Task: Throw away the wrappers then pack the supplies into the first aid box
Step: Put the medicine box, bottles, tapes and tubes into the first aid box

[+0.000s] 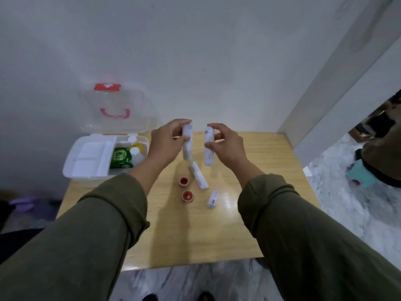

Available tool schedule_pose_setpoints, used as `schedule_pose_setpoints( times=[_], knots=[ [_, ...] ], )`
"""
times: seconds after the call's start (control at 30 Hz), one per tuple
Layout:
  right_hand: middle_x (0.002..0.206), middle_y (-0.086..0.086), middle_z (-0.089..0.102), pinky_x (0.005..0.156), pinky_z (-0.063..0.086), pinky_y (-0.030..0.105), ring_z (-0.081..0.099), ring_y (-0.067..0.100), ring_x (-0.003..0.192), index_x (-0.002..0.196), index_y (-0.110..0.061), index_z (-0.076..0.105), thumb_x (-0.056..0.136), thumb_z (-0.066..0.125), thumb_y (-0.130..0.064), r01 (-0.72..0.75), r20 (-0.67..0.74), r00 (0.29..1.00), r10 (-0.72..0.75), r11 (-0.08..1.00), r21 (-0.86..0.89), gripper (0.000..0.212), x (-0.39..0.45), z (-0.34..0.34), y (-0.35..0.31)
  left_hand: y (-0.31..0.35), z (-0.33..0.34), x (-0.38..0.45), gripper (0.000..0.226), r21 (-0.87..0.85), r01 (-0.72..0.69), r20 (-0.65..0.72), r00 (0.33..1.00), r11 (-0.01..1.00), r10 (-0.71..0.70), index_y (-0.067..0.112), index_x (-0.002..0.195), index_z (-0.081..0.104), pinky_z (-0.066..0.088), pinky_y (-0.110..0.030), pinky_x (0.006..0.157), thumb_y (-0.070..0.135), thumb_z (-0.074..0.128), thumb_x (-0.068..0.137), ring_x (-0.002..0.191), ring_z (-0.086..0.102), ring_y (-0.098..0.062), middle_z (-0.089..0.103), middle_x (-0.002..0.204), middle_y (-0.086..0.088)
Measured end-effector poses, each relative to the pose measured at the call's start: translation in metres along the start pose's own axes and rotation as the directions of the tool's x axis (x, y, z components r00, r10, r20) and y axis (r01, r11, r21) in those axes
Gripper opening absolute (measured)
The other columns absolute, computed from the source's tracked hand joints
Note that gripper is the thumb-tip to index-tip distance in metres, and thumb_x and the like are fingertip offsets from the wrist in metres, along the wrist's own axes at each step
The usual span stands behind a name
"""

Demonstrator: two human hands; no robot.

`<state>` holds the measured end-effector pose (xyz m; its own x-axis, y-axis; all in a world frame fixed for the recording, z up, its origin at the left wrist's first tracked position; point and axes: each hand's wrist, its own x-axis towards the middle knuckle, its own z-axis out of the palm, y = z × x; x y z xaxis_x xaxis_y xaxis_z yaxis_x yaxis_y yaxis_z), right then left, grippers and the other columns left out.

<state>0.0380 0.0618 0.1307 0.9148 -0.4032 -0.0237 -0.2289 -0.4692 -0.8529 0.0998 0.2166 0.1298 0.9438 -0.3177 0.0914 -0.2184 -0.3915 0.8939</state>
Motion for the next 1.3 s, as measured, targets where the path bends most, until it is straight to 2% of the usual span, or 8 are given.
schedule_pose_setpoints(
  times=[0.23,0.43,0.63,0.77,0.9,1.03,1.17,1.3],
  knots=[
    [0.091,-0.003,0.067,0.076,0.051,0.026,0.062,0.015,0.079,0.116,-0.028,0.060,0.077,0.073,-0.008,0.042,-0.077,0.996,-0.036,0.995,0.089,0.046,-0.019,0.066,-0.060,-0.021,-0.096,-0.001,0.044,0.031,-0.006,-0.042,0.999,1.000,0.007,0.024,0.117,0.065,0.044,-0.014,0.087,0.003,0.070,0.079,0.094,0.062,-0.007,0.064,0.100,0.008],
    [0.088,-0.003,0.067,0.079,0.053,0.027,0.064,0.016,0.077,0.113,-0.029,0.059,0.079,0.072,-0.009,0.032,-0.087,0.996,-0.021,0.992,0.123,0.042,-0.031,0.116,-0.079,-0.053,-0.131,-0.010,0.045,0.003,0.002,-0.042,0.999,1.000,-0.002,0.030,0.115,0.065,0.047,-0.020,0.090,0.004,0.070,0.079,0.096,0.062,-0.007,0.066,0.103,0.007],
    [0.088,-0.001,0.065,0.064,0.045,0.011,0.058,0.006,0.071,0.110,-0.026,0.057,0.080,0.070,-0.011,0.036,-0.105,0.994,-0.025,0.994,0.101,0.036,-0.038,0.147,-0.081,-0.080,-0.138,-0.018,0.054,-0.021,0.018,0.013,1.000,1.000,-0.018,0.034,0.124,0.058,0.045,-0.022,0.090,0.004,0.069,0.080,0.102,0.061,-0.010,0.068,0.109,0.001],
    [0.089,-0.001,0.064,0.071,0.049,0.022,0.060,0.011,0.074,0.107,-0.022,0.056,0.081,0.069,-0.009,0.024,-0.096,0.995,-0.018,0.997,0.071,0.032,-0.042,0.162,-0.074,-0.098,-0.134,-0.021,0.052,-0.007,0.027,0.052,0.998,1.000,-0.027,0.035,0.122,0.060,0.044,-0.019,0.088,0.005,0.069,0.080,0.099,0.062,-0.010,0.067,0.109,0.004],
    [0.093,0.003,0.066,0.070,0.046,0.023,0.060,0.013,0.076,0.106,-0.018,0.055,0.082,0.066,-0.008,0.037,-0.075,0.997,-0.036,0.999,0.010,0.028,-0.045,0.171,-0.066,-0.112,-0.128,-0.022,0.041,0.002,0.060,0.083,0.995,0.998,-0.060,0.030,0.110,0.066,0.045,-0.015,0.082,0.006,0.072,0.077,0.097,0.062,-0.013,0.068,0.109,0.001],
    [0.097,0.005,0.068,0.074,0.048,0.028,0.061,0.017,0.083,0.107,-0.016,0.055,0.083,0.065,-0.008,0.089,-0.039,0.995,-0.093,0.990,-0.106,0.027,-0.047,0.177,-0.061,-0.122,-0.124,-0.023,0.033,0.006,0.101,0.121,0.988,0.995,-0.101,0.027,0.100,0.067,0.052,-0.028,0.087,0.006,0.074,0.075,0.095,0.065,-0.018,0.069,0.100,-0.002],
    [0.097,0.007,0.067,0.077,0.051,0.035,0.061,0.020,0.090,0.107,-0.016,0.055,0.083,0.066,-0.010,0.142,-0.033,0.988,-0.151,0.973,-0.182,0.027,-0.042,0.182,-0.057,-0.128,-0.122,-0.022,0.027,0.045,0.128,0.165,0.977,0.991,-0.134,0.023,0.091,0.064,0.047,-0.019,0.077,0.004,0.075,0.075,0.091,0.064,-0.014,0.064,0.101,0.002],
    [0.098,0.007,0.066,0.079,0.052,0.039,0.060,0.023,0.090,0.105,-0.018,0.055,0.082,0.067,-0.012,0.164,-0.054,0.982,-0.179,0.964,-0.210,0.027,-0.037,0.185,-0.052,-0.131,-0.121,-0.020,0.027,0.071,0.117,0.177,0.976,0.991,-0.128,0.022,0.087,0.064,0.047,-0.021,0.080,0.002,0.075,0.074,0.091,0.065,-0.015,0.065,0.105,0.002]
  ],
)
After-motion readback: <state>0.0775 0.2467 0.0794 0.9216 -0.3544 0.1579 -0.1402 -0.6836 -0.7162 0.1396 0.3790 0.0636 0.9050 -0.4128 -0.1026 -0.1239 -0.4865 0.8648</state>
